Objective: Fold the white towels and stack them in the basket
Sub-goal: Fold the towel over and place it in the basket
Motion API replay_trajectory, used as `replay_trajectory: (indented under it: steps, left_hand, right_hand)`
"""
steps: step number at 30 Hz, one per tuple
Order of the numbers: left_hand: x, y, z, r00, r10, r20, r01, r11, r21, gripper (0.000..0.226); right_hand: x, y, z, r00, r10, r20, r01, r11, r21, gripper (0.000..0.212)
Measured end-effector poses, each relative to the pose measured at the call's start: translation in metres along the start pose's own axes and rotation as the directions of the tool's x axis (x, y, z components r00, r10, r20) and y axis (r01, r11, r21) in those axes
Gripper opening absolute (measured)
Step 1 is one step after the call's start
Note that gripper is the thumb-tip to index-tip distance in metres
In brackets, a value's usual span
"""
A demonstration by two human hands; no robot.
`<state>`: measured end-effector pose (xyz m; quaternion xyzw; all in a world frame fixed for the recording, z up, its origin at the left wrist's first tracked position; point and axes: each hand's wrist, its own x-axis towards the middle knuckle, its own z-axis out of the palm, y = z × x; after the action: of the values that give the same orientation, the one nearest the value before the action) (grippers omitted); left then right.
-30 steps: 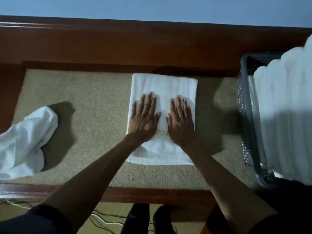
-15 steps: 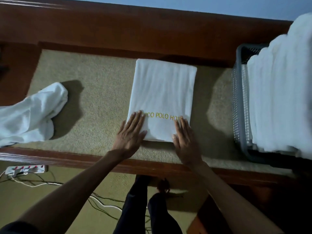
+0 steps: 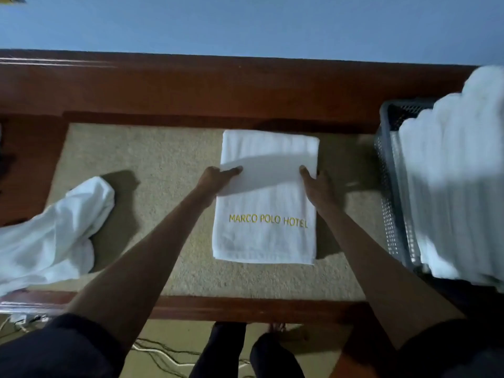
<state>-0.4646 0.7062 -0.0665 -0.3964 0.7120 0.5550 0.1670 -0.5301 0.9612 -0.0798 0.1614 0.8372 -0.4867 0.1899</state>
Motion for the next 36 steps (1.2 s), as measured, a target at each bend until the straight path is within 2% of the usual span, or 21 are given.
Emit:
replay_trajectory:
  steps: [3,4,7,8,10,11,14,17,19,21,23,25,27,32,36]
  left_hand:
    - [0.008,0.011,-0.007,0.988,-0.046,0.15,0.061,0.993,-0.098,0.063]
    - [0.007,0.013,-0.009,0.979,-0.052,0.197,0.077,0.99,-0.121,0.057]
    - [-0.007,0.021,-0.013,0.946,-0.043,0.321,0.113,0.973,-0.203,0.038]
    - [-0.01,0.021,-0.014,0.934,-0.025,0.357,0.117,0.964,-0.24,0.036]
    - [-0.018,0.023,-0.017,0.909,0.002,0.417,0.131,0.948,-0.29,0.032]
    - [-0.024,0.026,-0.019,0.896,0.008,0.444,0.139,0.945,-0.297,0.03]
    - [-0.044,0.045,-0.024,0.863,0.055,0.502,0.117,0.945,-0.305,0.028]
    - [-0.064,0.069,-0.028,0.845,0.129,0.518,0.045,0.95,-0.309,0.043]
    - [-0.082,0.088,-0.027,0.833,0.181,0.522,-0.002,0.946,-0.324,0.051]
    - [-0.11,0.112,-0.023,0.842,0.221,0.492,-0.048,0.939,-0.34,0.045]
    - [-0.14,0.135,-0.019,0.848,0.279,0.451,-0.111,0.925,-0.364,0.041]
    - [-0.173,0.156,-0.015,0.84,0.337,0.424,-0.161,0.903,-0.399,0.031]
    - [-0.211,0.176,-0.007,0.833,0.389,0.393,-0.21,0.88,-0.427,0.02]
    - [-0.305,0.212,0.032,0.801,0.484,0.352,-0.31,0.839,-0.448,0.033]
    - [-0.363,0.229,0.084,0.753,0.55,0.361,-0.326,0.789,-0.521,0.034]
  right_hand:
    - [0.02,-0.011,0.004,0.989,0.139,0.053,-0.146,0.976,0.16,0.049]
    - [0.022,-0.013,0.003,0.981,0.17,0.098,-0.186,0.964,0.19,0.052]
    - [0.019,-0.011,-0.004,0.956,0.178,0.232,-0.248,0.914,0.32,0.087]
    - [0.015,-0.012,-0.006,0.958,0.157,0.24,-0.239,0.899,0.367,0.081]
    - [0.001,-0.017,-0.015,0.972,0.107,0.211,-0.19,0.883,0.429,0.049]
    - [-0.006,-0.019,-0.02,0.978,0.085,0.193,-0.165,0.877,0.452,0.039]
    - [-0.032,-0.029,-0.041,0.987,-0.047,0.157,-0.037,0.87,0.491,0.027]
    - [-0.059,-0.051,-0.072,0.98,-0.179,0.087,0.125,0.892,0.435,0.031]
    - [-0.076,-0.072,-0.095,0.958,-0.288,-0.017,0.277,0.902,0.332,0.027]
    - [-0.089,-0.088,-0.119,0.929,-0.346,-0.131,0.369,0.892,0.261,0.022]
    - [-0.101,-0.104,-0.143,0.903,-0.372,-0.215,0.421,0.864,0.276,0.035]
    - [-0.12,-0.123,-0.171,0.853,-0.436,-0.285,0.508,0.818,0.269,0.04]
    - [-0.141,-0.139,-0.205,0.83,-0.462,-0.311,0.543,0.797,0.265,0.04]
    - [-0.192,-0.158,-0.296,0.763,-0.509,-0.399,0.618,0.755,0.219,0.032]
    - [-0.213,-0.153,-0.364,0.699,-0.486,-0.524,0.637,0.757,0.147,0.039]
